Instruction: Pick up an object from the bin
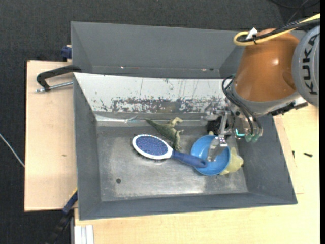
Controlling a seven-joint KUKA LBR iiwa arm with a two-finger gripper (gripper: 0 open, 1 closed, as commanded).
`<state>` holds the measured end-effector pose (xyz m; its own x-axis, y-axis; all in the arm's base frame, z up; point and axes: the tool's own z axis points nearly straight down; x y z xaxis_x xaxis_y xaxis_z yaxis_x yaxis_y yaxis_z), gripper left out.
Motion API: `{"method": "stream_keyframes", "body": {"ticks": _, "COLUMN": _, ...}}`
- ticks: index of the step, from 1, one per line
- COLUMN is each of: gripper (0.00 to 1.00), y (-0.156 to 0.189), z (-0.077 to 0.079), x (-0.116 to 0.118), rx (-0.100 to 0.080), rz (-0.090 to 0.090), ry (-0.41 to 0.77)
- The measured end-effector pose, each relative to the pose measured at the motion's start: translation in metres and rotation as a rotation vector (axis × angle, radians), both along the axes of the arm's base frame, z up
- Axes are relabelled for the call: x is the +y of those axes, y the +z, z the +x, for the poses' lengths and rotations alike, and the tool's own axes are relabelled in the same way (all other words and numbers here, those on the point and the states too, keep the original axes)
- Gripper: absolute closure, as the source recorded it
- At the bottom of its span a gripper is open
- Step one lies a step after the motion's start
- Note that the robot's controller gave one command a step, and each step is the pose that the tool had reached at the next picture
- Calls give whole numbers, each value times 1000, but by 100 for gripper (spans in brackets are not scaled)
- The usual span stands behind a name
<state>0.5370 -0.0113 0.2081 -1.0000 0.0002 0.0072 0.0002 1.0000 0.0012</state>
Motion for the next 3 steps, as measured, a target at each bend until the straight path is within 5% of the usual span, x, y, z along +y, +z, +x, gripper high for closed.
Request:
{"method": "stream_keyframes", "body": {"ticks": 1, "gripper": 0, "y": -115, "z": -25, "x": 13, "rx": -4, "rz": 2, "ry": 418}}
{"method": "stream_keyframes", "body": {"ticks": 2, "gripper": 0, "y": -137, "z": -19, "x": -70, "rx": -12, "rz": 1, "ry": 245}}
{"method": "stream_keyframes", "body": {"ticks": 3, "gripper": 100, "y": -135, "z": -18, "x": -69, "rx": -15, "rz": 0, "ry": 249}}
